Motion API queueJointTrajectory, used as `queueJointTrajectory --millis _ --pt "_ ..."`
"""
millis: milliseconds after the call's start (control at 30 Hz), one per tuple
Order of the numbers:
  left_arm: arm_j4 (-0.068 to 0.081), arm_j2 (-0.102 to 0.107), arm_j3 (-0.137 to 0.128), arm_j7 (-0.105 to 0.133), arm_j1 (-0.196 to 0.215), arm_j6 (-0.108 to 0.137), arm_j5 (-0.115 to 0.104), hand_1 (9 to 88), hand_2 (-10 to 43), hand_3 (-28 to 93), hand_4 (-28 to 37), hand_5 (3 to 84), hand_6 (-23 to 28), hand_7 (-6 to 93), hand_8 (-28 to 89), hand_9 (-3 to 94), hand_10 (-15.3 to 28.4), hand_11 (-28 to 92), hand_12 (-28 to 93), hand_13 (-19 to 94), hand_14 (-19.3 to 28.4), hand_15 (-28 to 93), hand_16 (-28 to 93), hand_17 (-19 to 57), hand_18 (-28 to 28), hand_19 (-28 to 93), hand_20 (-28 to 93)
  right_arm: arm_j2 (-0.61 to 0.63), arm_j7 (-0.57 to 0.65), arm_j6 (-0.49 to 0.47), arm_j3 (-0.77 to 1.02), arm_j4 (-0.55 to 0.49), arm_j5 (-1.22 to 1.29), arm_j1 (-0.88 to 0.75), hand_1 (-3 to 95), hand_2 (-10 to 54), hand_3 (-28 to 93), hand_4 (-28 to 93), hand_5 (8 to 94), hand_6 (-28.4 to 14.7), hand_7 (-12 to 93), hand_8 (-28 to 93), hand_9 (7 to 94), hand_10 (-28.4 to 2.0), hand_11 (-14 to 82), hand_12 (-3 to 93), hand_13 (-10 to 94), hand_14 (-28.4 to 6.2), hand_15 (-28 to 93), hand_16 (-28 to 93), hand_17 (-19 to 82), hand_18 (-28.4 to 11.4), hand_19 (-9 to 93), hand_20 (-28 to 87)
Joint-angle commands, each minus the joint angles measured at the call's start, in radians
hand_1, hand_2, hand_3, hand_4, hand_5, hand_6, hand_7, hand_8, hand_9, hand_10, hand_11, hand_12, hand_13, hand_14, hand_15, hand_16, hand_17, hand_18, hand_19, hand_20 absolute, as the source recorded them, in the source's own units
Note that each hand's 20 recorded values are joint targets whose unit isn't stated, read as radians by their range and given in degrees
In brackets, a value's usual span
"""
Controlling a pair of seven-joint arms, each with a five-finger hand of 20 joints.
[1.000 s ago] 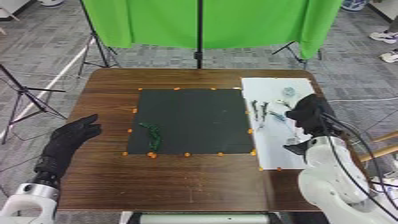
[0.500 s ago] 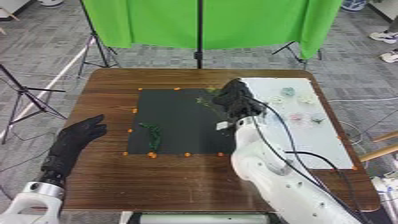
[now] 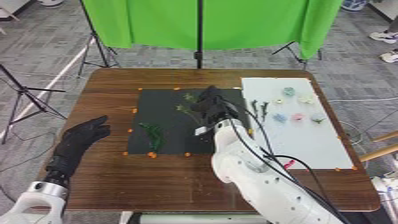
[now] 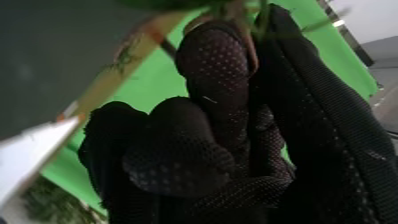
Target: Arrange flowers
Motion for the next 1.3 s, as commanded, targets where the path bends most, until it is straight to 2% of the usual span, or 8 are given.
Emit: queueJointTrajectory --millis 33,400,700,1033,1300 --pt "0.004 -0.009 -0.002 -0.016 0.009 -0.021 0.007 25.8 4.4 65 -23.2 43.9 6.2 7.8 -5 42.8 14.7 16 11 36 18.6 14 1 10.5 12.7 9 20 -0.021 0.003 0.002 -0.042 -0.006 0.065 -0.023 59.3 -9.5 53 -8 78.8 -2.7 36 18 90.2 -11.8 39.8 30.6 94 -1.2 64 29 71 -11.6 93 57" --pt "0.007 -0.005 -0.003 -0.022 0.004 -0.033 0.007 25.8 4.0 65 -22.6 43.8 6.2 7.7 -5 42.6 14.6 16 11 36 18.6 13 1 10.3 12.7 9 19 -0.012 0.002 -0.015 -0.068 -0.004 0.05 -0.041 57.8 -9.5 51 -8 79.3 -3.0 35 18 90.5 -12.1 39.1 29.0 94 -1.3 62 27 71 -10.7 93 53" --pt "0.006 -0.007 -0.009 -0.025 0.008 -0.036 0.007 25.7 3.3 65 -22.1 43.6 6.2 7.6 -5 42.4 14.6 16 11 36 18.6 13 1 10.1 12.7 8 19 -0.009 -0.012 -0.028 -0.057 0.008 0.024 -0.05 54.2 -9.5 44 -2 78.6 -3.6 34 19 90.1 -12.5 38.6 29.0 94 -1.7 61 28 71 -10.8 93 52" --pt "0.008 -0.009 -0.007 -0.022 0.006 -0.04 0.008 25.9 2.8 65 -21.6 43.5 6.1 7.6 -5 42.4 14.5 16 11 36 18.6 13 1 10.0 12.7 8 19 -0.011 -0.019 -0.022 -0.06 0.024 0.015 -0.049 45.1 -9.5 54 -7 78.6 -3.5 33 16 90.1 -12.6 38.6 28.8 94 -1.9 61 28 70 -11.1 93 52" --pt "0.007 -0.01 -0.006 -0.022 0.006 -0.039 0.009 26.1 2.3 65 -21.6 43.6 6.1 7.6 -5 42.3 14.5 16 11 36 18.6 13 1 9.9 12.7 8 19 -0.009 -0.025 -0.025 -0.05 0.027 0.022 -0.05 40.7 -9.5 59 -10 78.7 -4.0 33 7 89.9 -12.9 38.6 28.6 94 -2.0 61 28 70 -11.0 93 51"
